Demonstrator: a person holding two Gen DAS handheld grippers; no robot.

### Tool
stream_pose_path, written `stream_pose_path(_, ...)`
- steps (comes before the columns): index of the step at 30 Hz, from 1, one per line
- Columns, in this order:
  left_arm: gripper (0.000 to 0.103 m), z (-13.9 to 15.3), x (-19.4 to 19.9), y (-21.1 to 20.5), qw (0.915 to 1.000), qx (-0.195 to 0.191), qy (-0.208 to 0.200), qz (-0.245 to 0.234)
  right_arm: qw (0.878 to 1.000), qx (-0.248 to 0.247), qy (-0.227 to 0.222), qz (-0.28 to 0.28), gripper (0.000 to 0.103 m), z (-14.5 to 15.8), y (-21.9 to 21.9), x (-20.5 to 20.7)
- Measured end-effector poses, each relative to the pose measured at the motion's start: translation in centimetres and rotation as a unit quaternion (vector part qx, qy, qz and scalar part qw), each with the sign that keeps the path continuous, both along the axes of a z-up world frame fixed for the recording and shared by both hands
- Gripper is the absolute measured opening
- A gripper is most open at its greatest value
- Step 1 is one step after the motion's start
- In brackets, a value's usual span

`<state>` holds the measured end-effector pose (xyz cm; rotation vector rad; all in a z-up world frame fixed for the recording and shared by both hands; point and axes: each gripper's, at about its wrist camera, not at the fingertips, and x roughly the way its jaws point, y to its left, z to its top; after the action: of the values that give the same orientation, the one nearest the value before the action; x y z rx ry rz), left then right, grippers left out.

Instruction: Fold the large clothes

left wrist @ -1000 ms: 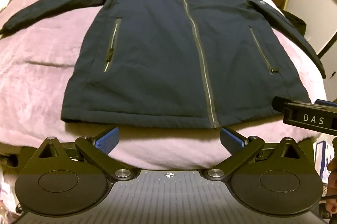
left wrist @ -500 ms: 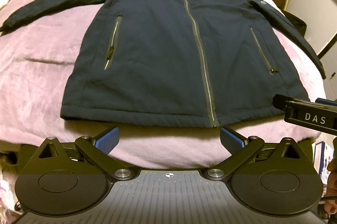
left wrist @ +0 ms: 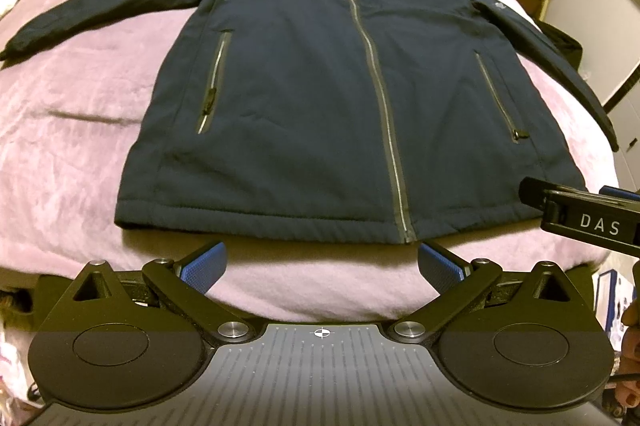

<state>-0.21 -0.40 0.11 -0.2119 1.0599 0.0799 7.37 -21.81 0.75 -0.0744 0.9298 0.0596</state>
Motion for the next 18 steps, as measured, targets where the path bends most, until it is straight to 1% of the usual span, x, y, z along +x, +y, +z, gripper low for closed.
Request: stream_pose_path(18,0.103,0.01,0.18,0.02,1.0,0.0,0.001,0.0,1.0,0.0,-0.001,0.0,0.103,0.22,0.16,0.08)
